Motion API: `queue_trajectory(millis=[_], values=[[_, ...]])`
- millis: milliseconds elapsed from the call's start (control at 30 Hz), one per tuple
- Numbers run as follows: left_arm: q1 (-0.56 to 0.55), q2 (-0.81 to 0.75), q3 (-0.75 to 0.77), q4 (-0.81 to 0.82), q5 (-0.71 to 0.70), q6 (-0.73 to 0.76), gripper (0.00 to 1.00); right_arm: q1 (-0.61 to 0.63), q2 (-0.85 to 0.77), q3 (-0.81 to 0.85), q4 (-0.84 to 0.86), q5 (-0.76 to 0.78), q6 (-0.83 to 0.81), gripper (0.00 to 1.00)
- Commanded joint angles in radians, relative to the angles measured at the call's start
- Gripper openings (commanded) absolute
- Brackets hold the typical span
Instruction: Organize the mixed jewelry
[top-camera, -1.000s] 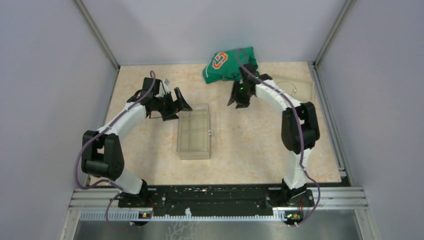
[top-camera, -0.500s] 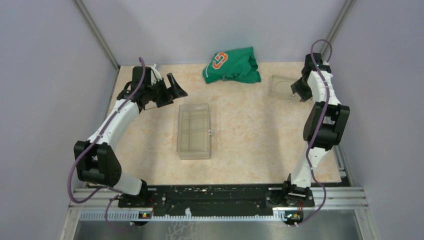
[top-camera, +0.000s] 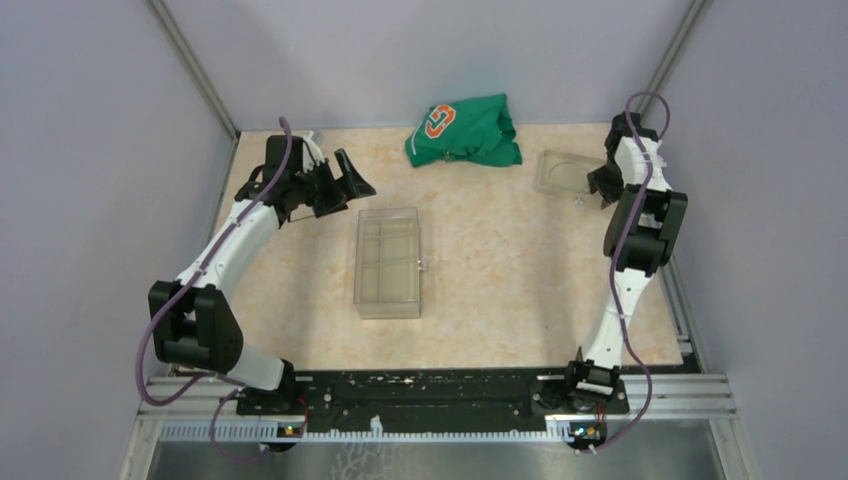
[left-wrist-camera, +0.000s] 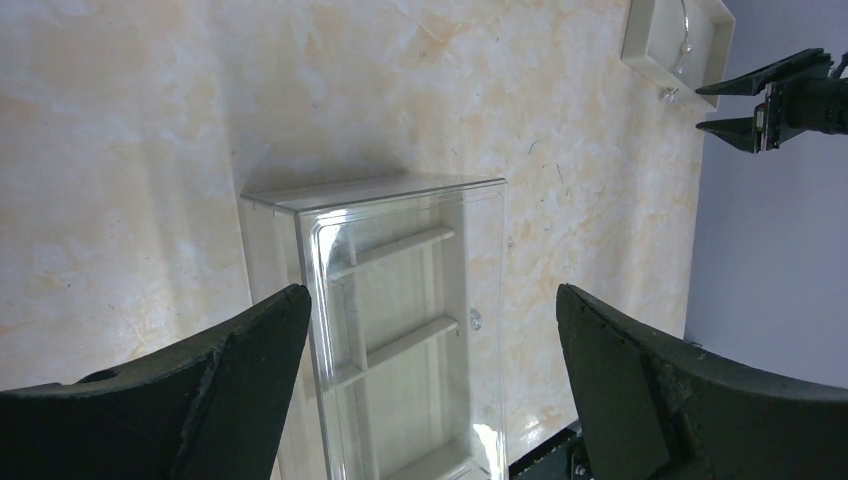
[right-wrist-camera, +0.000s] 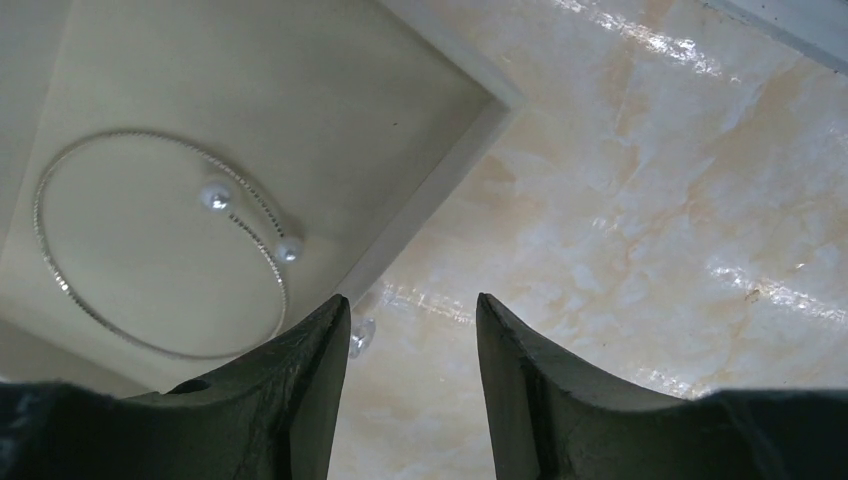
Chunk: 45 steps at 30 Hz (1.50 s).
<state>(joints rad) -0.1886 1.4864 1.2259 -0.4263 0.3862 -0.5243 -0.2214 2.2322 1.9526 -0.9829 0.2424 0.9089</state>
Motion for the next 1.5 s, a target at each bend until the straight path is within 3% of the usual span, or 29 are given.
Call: queue_trajectory(millis=[0, 700, 833, 1067, 1133, 1333, 1467], values=[[0.001, 0.002, -0.002, 0.017, 0.018, 0.005, 0.99, -0.015, 0.018, 0.061, -0.018, 0.015, 0.047, 0.49], [0.001, 0.029, 0.005, 0.023, 0.032, -0.014, 0.98, -0.081, 0.045, 0.001, 0.104, -0.146, 0.062, 0.47], [0.001, 0.024, -0.004, 0.027, 0.03, -0.018, 0.98, -0.084, 0.059, 0.012, 0.102, -0.155, 0.061, 0.4], [0.0, 0.02, -0.02, 0.036, 0.031, -0.023, 0.98, -0.084, 0.075, -0.001, 0.094, -0.156, 0.049, 0.36], [0.001, 0.018, -0.022, 0.036, 0.033, -0.023, 0.98, -0.083, 0.073, -0.009, 0.095, -0.159, 0.045, 0.31], [0.0, 0.01, -0.034, 0.037, 0.033, -0.02, 0.98, -0.084, 0.057, -0.036, 0.117, -0.18, 0.021, 0.0], [0.001, 0.007, -0.038, 0.037, 0.033, -0.019, 0.98, -0.082, 0.025, -0.07, 0.127, -0.198, -0.006, 0.0]])
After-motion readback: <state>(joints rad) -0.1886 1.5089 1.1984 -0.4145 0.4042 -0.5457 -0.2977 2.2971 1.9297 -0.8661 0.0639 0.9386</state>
